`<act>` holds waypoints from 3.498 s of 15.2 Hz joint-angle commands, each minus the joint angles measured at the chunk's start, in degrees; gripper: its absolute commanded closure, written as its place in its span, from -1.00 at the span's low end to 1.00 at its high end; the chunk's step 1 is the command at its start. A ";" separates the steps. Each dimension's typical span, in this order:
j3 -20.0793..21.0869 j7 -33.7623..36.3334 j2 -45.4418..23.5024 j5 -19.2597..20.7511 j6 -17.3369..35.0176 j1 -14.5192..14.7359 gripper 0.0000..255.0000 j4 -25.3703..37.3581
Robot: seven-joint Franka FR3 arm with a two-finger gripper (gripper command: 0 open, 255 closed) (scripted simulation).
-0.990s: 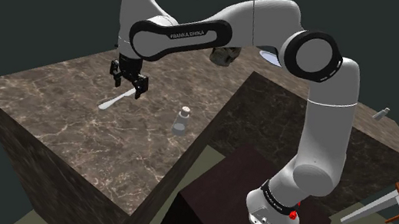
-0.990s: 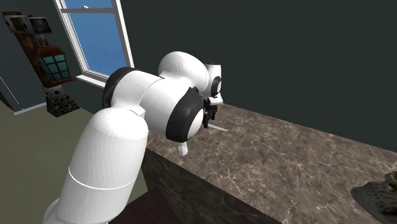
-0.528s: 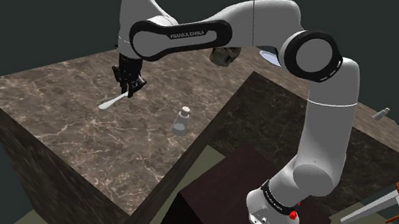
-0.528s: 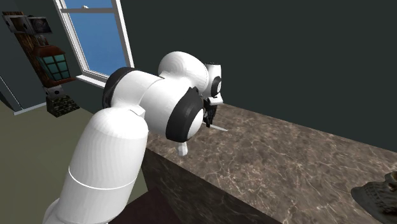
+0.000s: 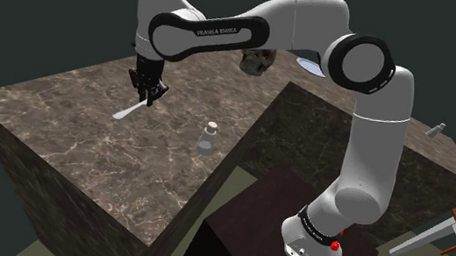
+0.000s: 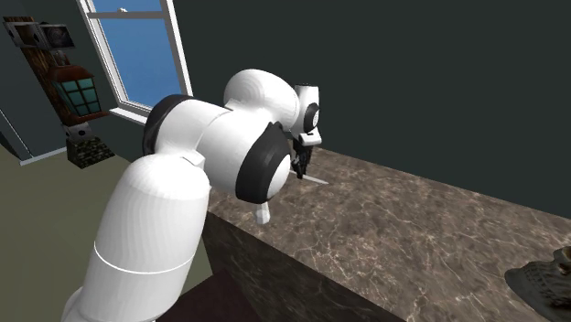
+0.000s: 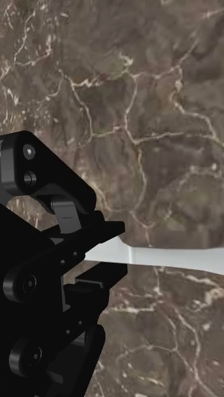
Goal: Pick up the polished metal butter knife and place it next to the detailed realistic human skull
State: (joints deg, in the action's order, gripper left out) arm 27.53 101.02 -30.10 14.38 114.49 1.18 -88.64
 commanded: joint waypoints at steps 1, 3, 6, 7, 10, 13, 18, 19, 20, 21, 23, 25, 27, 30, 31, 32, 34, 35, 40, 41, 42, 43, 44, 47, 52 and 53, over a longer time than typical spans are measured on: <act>0.20 -0.11 0.57 -0.30 -1.21 0.00 1.00 0.66; 0.35 -0.29 1.05 -0.58 -2.49 -0.02 1.00 1.52; 0.56 -0.54 1.68 -0.96 -4.46 -0.01 1.00 2.94; 0.63 -0.62 1.87 -1.07 -5.13 0.00 1.00 3.45; 0.80 -0.84 2.35 -1.38 -7.18 0.07 1.00 5.07; 0.94 -1.04 2.73 -1.62 -9.28 0.20 1.00 6.87; 1.13 -1.32 3.07 -1.90 -12.94 0.53 1.00 10.28; 1.16 -1.37 3.09 -1.93 -13.70 0.62 1.00 11.03; 1.18 -1.42 3.09 -1.96 -14.47 0.72 1.00 11.80; 1.21 -1.47 3.08 -1.97 -15.24 0.83 1.00 12.60; 1.25 -1.55 3.01 -1.98 -16.82 1.07 1.00 14.28; 1.27 -1.62 2.86 -1.95 -18.45 1.35 1.00 16.07; 1.29 -1.69 2.63 -1.88 -20.13 1.68 1.00 18.00; 1.28 -1.78 2.12 -1.69 -22.75 2.27 1.00 21.16; 1.27 -1.81 1.90 -1.61 -23.66 2.50 1.00 22.30; 1.26 -1.84 1.65 -1.50 -24.59 2.75 1.00 23.49; 1.21 -1.90 1.06 -1.26 -26.52 3.30 1.00 26.03; 1.18 -1.93 0.71 -1.12 -27.52 3.62 1.00 27.39; 0.89 -2.15 -1.75 -0.08 -33.08 5.68 1.00 35.51; 0.79 -2.22 -2.43 0.21 -34.36 6.24 1.00 37.51; 0.66 -2.31 -3.23 0.54 -35.72 6.87 1.00 39.71; 0.50 -2.42 -4.15 0.92 -37.20 7.60 1.00 42.17; 0.30 -2.57 -5.26 1.38 -38.84 8.46 1.00 45.00; 0.13 -3.75 -5.17 1.36 -40.25 7.79 1.00 46.40; 0.42 -9.05 2.58 -1.99 -35.19 -1.57 1.00 33.62; 0.26 -10.26 3.60 -2.50 -34.61 -3.04 1.00 32.08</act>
State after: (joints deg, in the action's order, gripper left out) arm 27.96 91.80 -26.65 12.01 80.19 -1.09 -56.80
